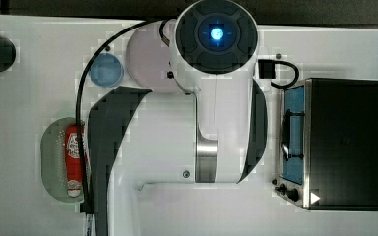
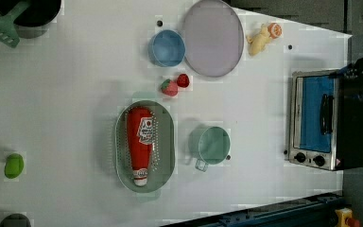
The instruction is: Pick ketchup from strainer and place it on the table
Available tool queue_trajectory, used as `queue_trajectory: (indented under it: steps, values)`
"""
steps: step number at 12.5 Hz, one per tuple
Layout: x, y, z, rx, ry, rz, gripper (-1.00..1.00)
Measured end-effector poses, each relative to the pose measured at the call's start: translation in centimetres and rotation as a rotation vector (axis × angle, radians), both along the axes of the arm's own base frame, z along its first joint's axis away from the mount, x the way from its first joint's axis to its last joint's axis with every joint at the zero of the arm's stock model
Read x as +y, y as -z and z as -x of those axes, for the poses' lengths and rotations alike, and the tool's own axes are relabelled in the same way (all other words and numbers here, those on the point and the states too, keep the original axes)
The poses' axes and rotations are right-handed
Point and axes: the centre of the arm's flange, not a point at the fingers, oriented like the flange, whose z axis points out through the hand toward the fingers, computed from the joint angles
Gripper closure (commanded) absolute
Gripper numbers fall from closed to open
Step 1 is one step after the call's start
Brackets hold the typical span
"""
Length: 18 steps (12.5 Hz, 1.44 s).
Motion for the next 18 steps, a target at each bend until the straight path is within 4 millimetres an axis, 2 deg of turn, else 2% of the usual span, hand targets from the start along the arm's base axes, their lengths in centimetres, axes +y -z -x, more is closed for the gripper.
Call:
queue_trajectory:
  steps: [2, 3, 5, 7, 9, 10, 13, 15, 16, 18]
  values:
    - [-0.5, -0.2, 5.2, 0.113, 0.087, -0.022, -0.81]
    - [-0.9, -1.8, 7.0, 0.097, 0.116, -0.007, -1.00]
    - [-1.0, -5.9, 8.5, 0.005, 0.138, 0.000, -1.00]
    - [1.1, -8.1, 8.5, -0.048, 0.110, 0.023, -1.00]
    - [5.5, -8.1, 7.9, -0.047, 0.029, 0.032, -1.00]
    - [8.3, -7.0, 7.7, -0.031, -0.024, 0.040, -1.00]
    - [17.9, -1.9, 7.8, 0.057, -0.206, 0.040, -1.00]
    - [23.6, 1.7, 9.1, 0.095, -0.324, 0.038, -1.00]
    - [26.1, 2.9, 9.7, 0.098, -0.373, 0.030, -1.00]
    - [29.5, 4.2, 11.4, 0.106, -0.446, 0.025, -1.00]
